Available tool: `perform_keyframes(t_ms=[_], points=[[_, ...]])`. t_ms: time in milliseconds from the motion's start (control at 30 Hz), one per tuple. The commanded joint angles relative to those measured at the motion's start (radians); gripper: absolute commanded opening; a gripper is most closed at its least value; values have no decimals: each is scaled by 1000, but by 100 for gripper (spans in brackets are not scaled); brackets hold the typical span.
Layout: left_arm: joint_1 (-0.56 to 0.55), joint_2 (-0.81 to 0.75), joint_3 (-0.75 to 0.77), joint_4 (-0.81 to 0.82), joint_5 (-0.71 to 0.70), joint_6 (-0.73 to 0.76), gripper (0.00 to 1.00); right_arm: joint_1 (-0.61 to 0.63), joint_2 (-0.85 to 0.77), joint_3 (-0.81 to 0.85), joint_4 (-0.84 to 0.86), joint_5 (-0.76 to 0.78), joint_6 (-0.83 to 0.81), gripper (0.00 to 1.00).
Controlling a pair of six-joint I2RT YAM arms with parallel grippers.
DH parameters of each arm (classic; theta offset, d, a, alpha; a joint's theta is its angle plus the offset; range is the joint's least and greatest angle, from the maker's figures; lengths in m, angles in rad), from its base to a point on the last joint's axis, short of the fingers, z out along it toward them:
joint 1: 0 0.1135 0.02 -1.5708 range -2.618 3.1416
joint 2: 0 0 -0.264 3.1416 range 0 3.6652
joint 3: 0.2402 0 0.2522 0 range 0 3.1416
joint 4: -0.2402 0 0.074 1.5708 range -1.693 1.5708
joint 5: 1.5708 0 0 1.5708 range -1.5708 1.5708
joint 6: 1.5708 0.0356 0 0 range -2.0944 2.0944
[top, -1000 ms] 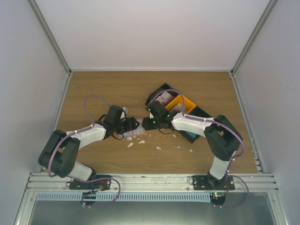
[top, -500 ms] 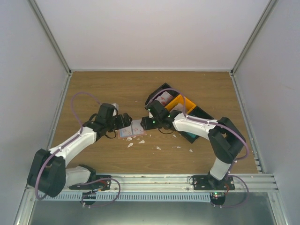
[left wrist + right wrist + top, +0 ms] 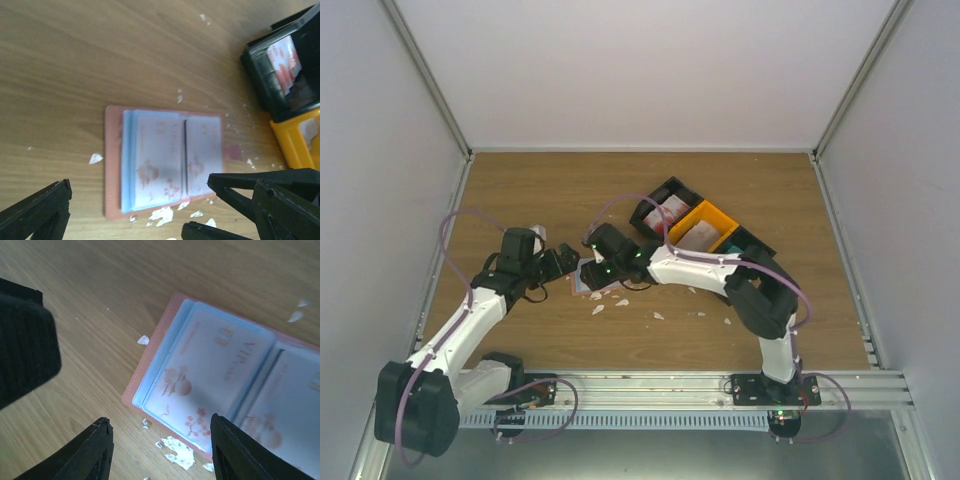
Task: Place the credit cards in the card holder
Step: Insert the credit card into the card holder.
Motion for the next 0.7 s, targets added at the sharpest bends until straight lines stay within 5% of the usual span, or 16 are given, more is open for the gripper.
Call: perform_keyframes(t_ms=[0, 200, 467, 667], points=[[40, -33, -54, -12, 35, 12, 99, 35, 76, 65, -23, 9, -53, 53], [62, -74, -117, 8, 66, -34, 97, 43, 148, 113, -43, 27, -64, 47], [70, -96, -194, 100, 157, -67, 67, 43, 170, 130, -66, 90, -48, 38], [72, -47, -209, 197, 245, -55, 54, 40, 161, 123, -97, 193, -9, 37]])
